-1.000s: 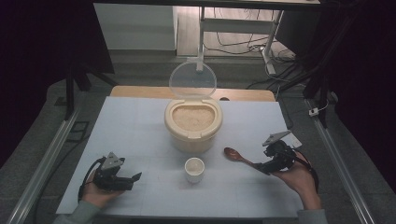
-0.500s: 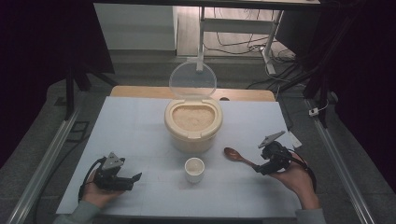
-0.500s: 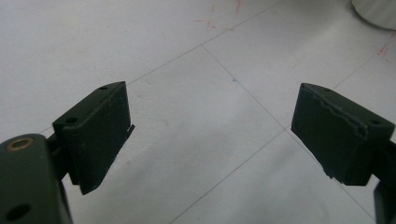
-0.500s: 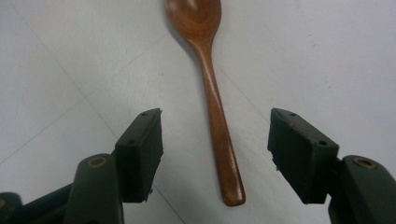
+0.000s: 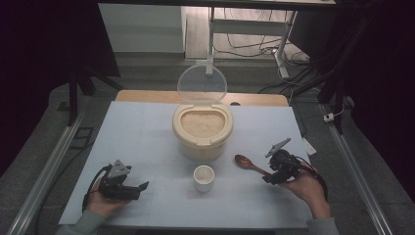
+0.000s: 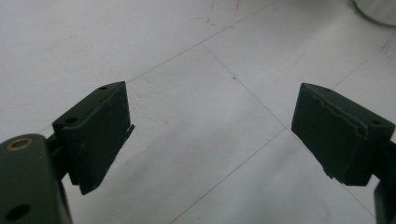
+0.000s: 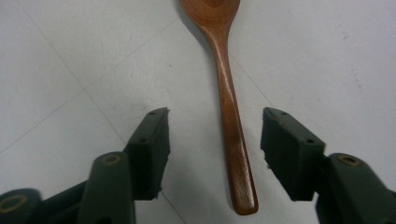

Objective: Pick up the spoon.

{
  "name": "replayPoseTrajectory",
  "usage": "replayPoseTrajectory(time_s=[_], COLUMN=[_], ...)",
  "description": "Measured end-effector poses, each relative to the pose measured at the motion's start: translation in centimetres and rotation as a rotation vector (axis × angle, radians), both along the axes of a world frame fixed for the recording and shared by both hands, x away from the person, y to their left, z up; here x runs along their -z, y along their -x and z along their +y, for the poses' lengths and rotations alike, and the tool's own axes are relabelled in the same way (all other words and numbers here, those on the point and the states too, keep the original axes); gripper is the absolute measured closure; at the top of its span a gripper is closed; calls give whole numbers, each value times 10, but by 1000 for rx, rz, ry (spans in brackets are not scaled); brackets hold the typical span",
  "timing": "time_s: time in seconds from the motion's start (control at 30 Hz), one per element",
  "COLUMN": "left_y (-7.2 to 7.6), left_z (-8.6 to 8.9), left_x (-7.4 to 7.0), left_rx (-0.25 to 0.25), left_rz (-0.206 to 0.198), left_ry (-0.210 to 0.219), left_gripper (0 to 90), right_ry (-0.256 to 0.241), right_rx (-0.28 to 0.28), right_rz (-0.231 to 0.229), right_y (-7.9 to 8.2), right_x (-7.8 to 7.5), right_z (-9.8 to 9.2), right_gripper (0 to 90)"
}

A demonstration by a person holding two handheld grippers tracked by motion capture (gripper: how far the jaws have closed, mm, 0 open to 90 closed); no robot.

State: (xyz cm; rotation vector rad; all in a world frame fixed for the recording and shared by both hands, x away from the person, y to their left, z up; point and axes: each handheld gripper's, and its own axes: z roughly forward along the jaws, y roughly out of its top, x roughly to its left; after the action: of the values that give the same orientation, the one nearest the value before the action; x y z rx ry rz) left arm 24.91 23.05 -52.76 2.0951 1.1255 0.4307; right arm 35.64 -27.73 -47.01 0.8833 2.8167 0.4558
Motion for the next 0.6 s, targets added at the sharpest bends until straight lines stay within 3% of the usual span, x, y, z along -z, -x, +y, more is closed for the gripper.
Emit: replayPoseTrajectory(time_s=[0.17, 0.6], left_y=[0, 0], left_z=[0, -1], left_x=[0, 1], left_rx=[-1, 7], left_rz=[-1, 5], left_ry=[0, -8], left_gripper=[116, 113], right_ry=[46, 77], right_rx=[3, 6], right_rz=[18, 51], right_y=[-8, -15], right_x=[7, 14], right_z=[-1, -5], right_gripper=[512, 594])
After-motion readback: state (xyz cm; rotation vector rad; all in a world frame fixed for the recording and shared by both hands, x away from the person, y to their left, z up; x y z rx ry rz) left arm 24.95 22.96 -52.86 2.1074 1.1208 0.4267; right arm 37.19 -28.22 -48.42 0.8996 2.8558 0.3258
